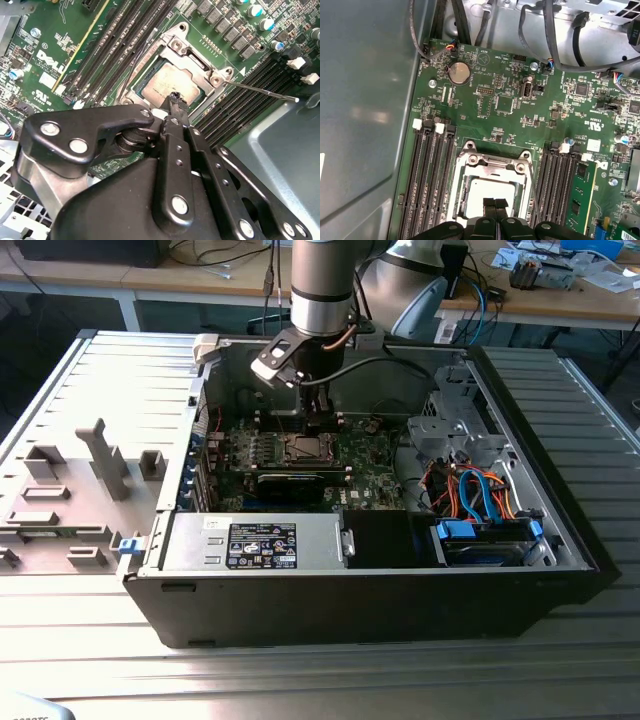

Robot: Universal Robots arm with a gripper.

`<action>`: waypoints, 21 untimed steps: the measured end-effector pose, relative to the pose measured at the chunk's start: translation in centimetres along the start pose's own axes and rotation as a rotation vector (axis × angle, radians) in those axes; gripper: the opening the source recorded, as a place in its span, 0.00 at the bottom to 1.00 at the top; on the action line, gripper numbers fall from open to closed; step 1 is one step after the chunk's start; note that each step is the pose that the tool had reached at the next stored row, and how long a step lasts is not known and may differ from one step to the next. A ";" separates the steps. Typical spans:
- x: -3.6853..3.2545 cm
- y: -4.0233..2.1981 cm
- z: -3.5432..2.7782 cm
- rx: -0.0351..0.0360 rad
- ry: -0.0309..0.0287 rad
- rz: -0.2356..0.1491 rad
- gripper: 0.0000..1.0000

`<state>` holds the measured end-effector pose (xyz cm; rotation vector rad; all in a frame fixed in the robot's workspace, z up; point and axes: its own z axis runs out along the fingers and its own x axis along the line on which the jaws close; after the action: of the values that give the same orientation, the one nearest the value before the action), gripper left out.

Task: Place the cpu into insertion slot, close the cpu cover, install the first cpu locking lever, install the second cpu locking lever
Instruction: 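Install the first cpu locking lever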

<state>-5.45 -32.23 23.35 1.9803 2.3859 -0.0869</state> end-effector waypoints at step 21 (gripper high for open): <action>0.00 0.00 0.00 -0.0024 -0.0007 -0.036 0.11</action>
<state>-5.45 -32.23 23.35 1.9368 2.4201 -0.0857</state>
